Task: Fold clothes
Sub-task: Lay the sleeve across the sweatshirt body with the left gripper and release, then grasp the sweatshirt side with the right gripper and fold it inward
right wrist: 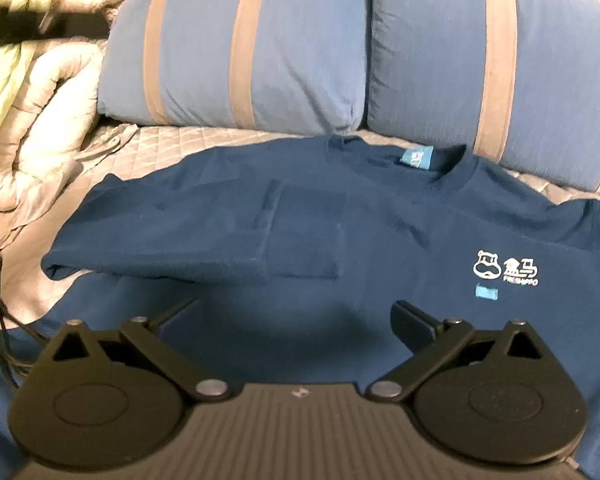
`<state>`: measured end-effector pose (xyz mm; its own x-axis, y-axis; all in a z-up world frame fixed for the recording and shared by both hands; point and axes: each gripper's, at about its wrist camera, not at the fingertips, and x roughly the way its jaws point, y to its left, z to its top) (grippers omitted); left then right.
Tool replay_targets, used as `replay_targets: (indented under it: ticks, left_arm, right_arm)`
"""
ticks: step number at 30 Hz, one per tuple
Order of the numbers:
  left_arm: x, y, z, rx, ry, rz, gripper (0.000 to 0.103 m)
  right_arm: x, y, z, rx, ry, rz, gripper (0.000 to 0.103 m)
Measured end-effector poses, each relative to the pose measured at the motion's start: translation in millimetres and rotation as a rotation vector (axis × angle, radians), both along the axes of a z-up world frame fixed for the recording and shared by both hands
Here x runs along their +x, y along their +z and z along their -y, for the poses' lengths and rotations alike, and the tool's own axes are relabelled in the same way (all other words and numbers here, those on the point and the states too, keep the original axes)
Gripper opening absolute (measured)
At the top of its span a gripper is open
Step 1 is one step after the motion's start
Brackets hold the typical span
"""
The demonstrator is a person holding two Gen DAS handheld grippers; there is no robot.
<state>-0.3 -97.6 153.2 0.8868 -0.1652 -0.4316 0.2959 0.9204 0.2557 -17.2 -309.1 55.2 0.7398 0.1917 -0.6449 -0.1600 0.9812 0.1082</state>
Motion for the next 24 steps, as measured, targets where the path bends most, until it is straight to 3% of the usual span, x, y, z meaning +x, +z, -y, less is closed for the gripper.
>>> replay_targets:
  ticks: [5, 11, 17, 19, 24]
  left_arm:
    - [-12, -22, -36, -0.004, 0.053, -0.061, 0.071]
    - [-20, -45, -66, 0.045, 0.100, -0.122, 0.071]
    - [-24, -56, -79, 0.030, 0.112, -0.148, 0.071]
    - [-26, -59, -80, 0.032, 0.111, -0.144, 0.071]
    - [-32, -65, -86, 0.027, 0.121, -0.110, 0.071]
  right_arm:
    - [-3, 5, -6, -0.064, 0.048, 0.050, 0.103]
    - [0, 8, -24, -0.273, 0.274, 0.064, 0.095]
    - [13, 9, -42, -0.515, 0.466, 0.125, 0.084]
    - [20, 5, -46, -0.553, 0.520, 0.121, 0.078]
    - [36, -3, -62, -0.584, 0.629, 0.126, 0.074]
